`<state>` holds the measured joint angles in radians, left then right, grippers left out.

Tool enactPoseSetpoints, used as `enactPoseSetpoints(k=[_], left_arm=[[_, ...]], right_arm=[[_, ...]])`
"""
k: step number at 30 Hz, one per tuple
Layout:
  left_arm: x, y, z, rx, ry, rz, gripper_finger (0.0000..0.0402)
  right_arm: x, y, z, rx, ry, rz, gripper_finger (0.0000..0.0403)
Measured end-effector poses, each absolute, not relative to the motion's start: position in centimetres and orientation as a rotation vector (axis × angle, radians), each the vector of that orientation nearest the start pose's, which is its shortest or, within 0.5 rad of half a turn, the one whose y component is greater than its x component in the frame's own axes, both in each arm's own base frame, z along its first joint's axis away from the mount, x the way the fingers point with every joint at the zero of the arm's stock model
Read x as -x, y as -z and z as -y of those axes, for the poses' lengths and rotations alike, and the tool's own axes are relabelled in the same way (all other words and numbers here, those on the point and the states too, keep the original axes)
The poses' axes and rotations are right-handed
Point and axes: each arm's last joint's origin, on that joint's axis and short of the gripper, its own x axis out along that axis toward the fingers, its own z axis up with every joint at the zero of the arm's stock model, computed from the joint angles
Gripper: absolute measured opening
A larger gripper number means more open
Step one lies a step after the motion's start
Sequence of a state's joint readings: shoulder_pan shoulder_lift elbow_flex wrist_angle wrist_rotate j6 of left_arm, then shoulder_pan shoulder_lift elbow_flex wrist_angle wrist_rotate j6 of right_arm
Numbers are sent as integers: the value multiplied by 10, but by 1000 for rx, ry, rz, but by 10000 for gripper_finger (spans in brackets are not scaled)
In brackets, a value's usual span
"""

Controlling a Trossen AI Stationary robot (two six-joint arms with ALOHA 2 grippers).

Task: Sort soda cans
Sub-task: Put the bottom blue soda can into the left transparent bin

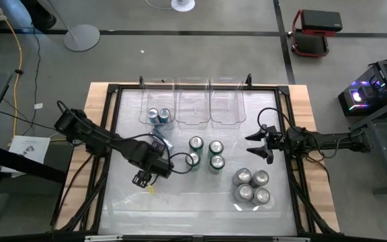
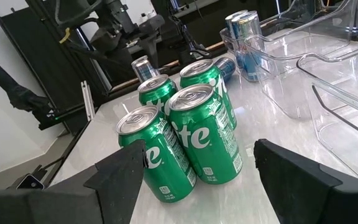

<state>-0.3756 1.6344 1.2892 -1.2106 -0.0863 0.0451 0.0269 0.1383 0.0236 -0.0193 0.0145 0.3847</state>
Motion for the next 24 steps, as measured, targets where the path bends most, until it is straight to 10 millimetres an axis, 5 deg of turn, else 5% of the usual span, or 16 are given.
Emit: enactPoseSetpoints(k=[7, 13, 18, 24], left_arm=[[-273, -243, 97, -232, 157, -1540, 228], [-272, -250, 89, -100, 62, -1573, 227], [-265, -285, 75, 21, -71, -1479, 227], [-251, -352, 39, 171, -195, -1272, 227]], right_arm=[[-105, -159, -2, -381, 13, -135, 291], [-105, -159, -2, -381, 13, -135, 291], [-105, -159, -2, -381, 13, -134, 291], [-105, -158, -2, -381, 13, -135, 291]])
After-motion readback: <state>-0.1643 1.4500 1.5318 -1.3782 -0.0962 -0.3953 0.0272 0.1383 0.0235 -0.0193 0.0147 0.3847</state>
